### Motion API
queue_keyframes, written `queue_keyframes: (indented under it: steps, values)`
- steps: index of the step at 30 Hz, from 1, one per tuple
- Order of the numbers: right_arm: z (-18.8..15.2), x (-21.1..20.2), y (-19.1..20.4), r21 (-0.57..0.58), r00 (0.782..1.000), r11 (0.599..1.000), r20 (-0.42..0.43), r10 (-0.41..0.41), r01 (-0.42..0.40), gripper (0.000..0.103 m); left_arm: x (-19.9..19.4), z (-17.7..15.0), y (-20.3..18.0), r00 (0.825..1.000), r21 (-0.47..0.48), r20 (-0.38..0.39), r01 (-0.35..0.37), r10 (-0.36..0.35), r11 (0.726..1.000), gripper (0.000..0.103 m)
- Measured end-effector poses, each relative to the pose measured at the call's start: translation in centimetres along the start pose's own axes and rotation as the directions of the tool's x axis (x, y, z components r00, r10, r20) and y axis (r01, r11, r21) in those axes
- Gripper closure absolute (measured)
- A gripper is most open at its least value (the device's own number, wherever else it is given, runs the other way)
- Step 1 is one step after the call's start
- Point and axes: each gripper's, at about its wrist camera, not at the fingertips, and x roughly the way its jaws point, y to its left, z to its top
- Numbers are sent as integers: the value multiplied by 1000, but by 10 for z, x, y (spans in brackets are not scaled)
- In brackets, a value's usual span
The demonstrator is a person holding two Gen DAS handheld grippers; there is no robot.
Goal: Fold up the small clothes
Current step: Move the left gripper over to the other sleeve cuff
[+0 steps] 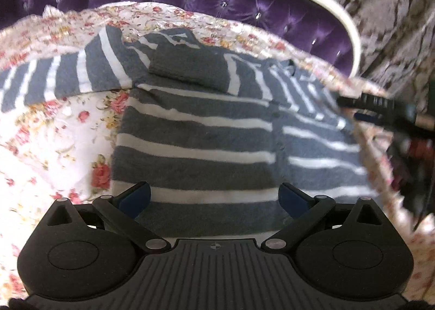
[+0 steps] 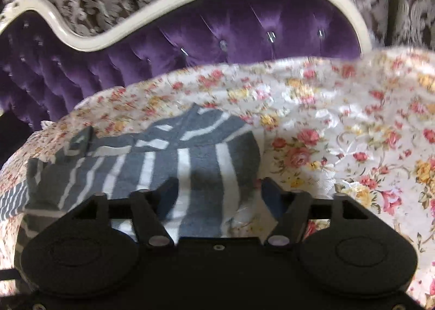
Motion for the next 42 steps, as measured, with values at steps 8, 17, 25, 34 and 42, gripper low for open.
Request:
queue_keyframes:
  steps: [8, 17, 25, 34, 42]
  values:
    - [-7, -22, 29, -78, 986, 992, 121, 112, -103, 0, -6, 9, 27, 996, -29, 89, 16, -13, 999, 2]
    - [-9, -38, 61, -212, 961, 958, 156, 228, -192, 0, -28, 30, 109, 985, -261, 165, 5, 40, 965, 1]
    - [-13, -43, 64, -190, 939, 941, 147, 310, -281, 0, -61, 42, 192, 959, -368, 241, -52, 149, 928, 1]
    - [-23, -48, 86, -227, 886, 883, 131, 445, -410, 0, -72, 34, 266, 930, -554, 279, -48, 240, 831, 1]
    - [-32, -44, 99, -244, 877, 863, 83, 473, -443, 0, -61, 39, 293, 932, -560, 273, -49, 240, 827, 1]
